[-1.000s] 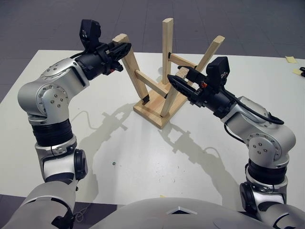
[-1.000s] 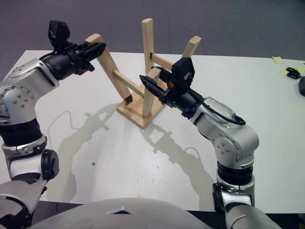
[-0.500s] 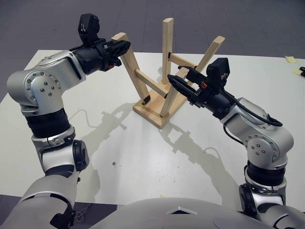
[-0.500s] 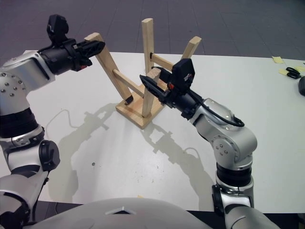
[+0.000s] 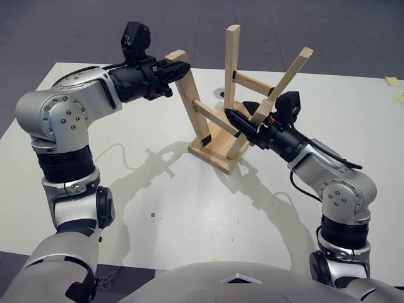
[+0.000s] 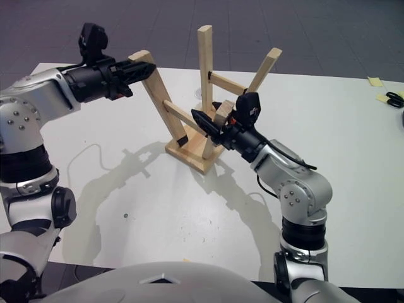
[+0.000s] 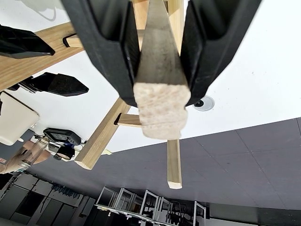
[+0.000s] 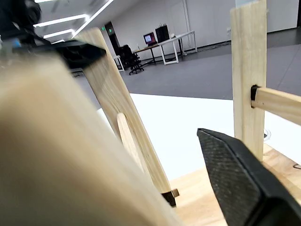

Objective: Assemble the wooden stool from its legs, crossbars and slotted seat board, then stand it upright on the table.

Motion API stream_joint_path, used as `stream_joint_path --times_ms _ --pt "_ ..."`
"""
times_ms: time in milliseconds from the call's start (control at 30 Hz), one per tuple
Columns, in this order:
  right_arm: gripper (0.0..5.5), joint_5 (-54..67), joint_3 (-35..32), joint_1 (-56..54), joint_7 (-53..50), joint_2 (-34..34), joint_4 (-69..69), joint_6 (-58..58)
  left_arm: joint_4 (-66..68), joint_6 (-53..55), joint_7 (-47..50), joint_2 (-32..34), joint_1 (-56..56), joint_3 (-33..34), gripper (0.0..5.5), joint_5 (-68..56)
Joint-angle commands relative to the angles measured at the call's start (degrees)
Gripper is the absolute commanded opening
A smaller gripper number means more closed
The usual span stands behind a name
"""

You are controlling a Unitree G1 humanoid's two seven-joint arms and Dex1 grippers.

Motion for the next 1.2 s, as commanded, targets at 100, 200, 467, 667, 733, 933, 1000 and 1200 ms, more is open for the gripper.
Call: stream_joint_path --times_ms 100,200,467,667,733,933,1000,1200 --pt "4.8 6.83 -2.57 -1.5 1.34 0.93 -1.02 -0.2 -2.82 -1.85 -0.46 -0.84 1.67 -2.05 1.02 0.26" --pt "5.26 10.79 -3.64 -1.35 1.84 1.12 -2.13 -0.4 -5.42 -4.74 -0.12 0.29 3.64 -4.71 1.02 2.89" --pt "5.4 15.54 -5.0 -1.33 0.48 0.09 -2.89 -1.49 -11.27 -6.06 3.45 -0.91 6.91 -4.16 1.02 3.54" --pt "5.4 16.2 -4.72 -1.25 -0.45 -0.16 -2.77 -2.58 -12.42 -4.79 8.74 -6.47 7.56 -1.69 1.02 1.88" --pt "5.4 16.26 -4.64 -1.19 -0.75 -0.34 -2.51 -2.9 -12.28 -4.63 10.68 -7.36 6.58 -0.38 1.02 1.96" --pt "5.4 15.19 -4.34 -0.96 -1.35 -1.15 -2.22 -3.6 -12.76 -2.65 13.25 -5.97 5.22 1.33 1.02 2.1" --pt "5.4 15.18 -4.39 -0.79 -1.22 -1.56 -2.32 -3.84 -14.05 -1.7 13.11 -5.36 5.8 0.9 1.02 1.68" --pt "5.4 20.59 -7.9 -1.02 0.53 -3.33 -2.73 -4.97 -14.59 -0.98 13.71 -6.23 6.8 1.4 1.02 1.58"
